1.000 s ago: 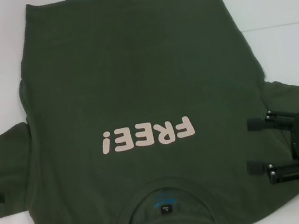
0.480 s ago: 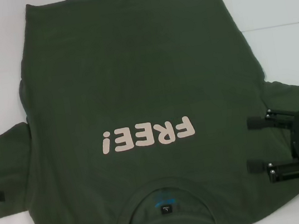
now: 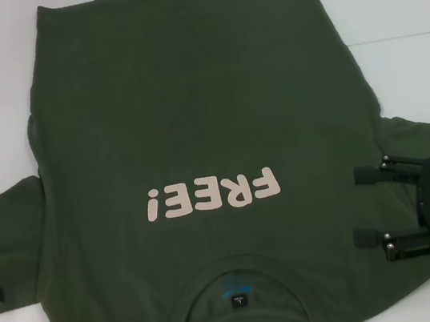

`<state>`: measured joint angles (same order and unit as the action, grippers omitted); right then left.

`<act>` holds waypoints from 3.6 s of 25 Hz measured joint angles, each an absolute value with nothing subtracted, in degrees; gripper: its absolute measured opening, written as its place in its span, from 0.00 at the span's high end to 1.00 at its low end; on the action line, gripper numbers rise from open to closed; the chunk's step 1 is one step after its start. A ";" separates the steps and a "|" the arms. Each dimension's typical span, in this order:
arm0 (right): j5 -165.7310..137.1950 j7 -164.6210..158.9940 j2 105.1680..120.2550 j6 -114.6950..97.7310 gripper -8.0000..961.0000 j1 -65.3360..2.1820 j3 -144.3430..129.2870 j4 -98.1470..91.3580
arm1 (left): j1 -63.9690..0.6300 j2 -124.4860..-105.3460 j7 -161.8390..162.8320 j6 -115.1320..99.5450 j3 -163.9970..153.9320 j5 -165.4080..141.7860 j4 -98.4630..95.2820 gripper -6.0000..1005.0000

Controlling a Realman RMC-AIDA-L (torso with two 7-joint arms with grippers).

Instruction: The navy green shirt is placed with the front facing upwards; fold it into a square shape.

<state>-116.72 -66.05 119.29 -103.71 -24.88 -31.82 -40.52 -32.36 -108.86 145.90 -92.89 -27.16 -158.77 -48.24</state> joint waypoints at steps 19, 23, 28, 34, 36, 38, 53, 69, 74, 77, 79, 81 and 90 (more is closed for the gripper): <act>-116.67 -66.39 119.34 -103.88 0.02 -24.87 -31.68 -40.61 | -32.68 -109.13 145.33 -95.80 -26.61 -156.32 -50.03 0.13; -116.61 -66.41 119.27 -103.99 0.02 -24.90 -31.72 -40.61 | -32.59 -109.36 145.35 -97.89 -26.53 -154.77 -52.30 0.13; -116.61 -66.07 119.30 -104.07 0.02 -24.95 -31.74 -40.61 | -32.63 -109.41 145.43 -98.48 -26.53 -154.21 -52.63 0.13; -116.60 -66.03 119.33 -104.18 0.02 -24.96 -31.81 -40.61 | -32.54 -109.43 145.45 -97.77 -26.57 -154.44 -52.32 0.13; -116.58 -66.01 119.34 -104.18 0.02 -24.96 -31.82 -40.61 | -32.41 -109.43 145.60 -97.42 -26.61 -154.58 -52.29 0.13; -116.55 -65.97 119.36 -104.10 0.02 -24.98 -31.82 -40.61 | -32.35 -109.43 145.83 -97.06 -26.78 -154.63 -52.20 0.13; -116.72 -65.50 119.36 -103.75 0.02 -25.88 -31.82 -40.61 | -32.77 -109.63 146.25 -94.63 -27.09 -157.98 -49.94 0.13; -116.73 -65.47 119.36 -102.50 0.02 -26.48 -32.03 -40.33 | -32.91 -109.81 146.53 -92.11 -27.10 -159.09 -48.13 0.15; -116.72 -65.47 119.36 -102.46 0.02 -26.55 -32.22 -40.37 | -32.95 -109.64 146.70 -91.52 -27.23 -159.18 -47.87 0.15; -116.72 -65.47 119.35 -102.36 0.02 -26.64 -32.23 -40.42 | -32.96 -109.62 146.73 -91.21 -27.24 -159.33 -47.87 0.15; -116.72 -65.47 119.36 -102.33 0.02 -26.68 -32.25 -40.46 | -32.97 -109.61 146.77 -91.04 -27.25 -159.65 -47.87 0.16; -116.72 -65.47 119.36 -102.31 0.02 -26.78 -32.32 -40.49 | -33.02 -109.60 146.81 -90.71 -27.25 -160.11 -47.88 0.16; -116.72 -65.47 119.35 -102.12 0.02 -26.81 -32.35 -40.51 | -33.21 -109.82 146.87 -89.86 -27.25 -160.49 -47.58 0.16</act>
<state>-116.72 -65.47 119.35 -102.12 -26.81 -32.35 -40.51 -33.21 -109.82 146.87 -89.86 -27.25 -160.49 -47.58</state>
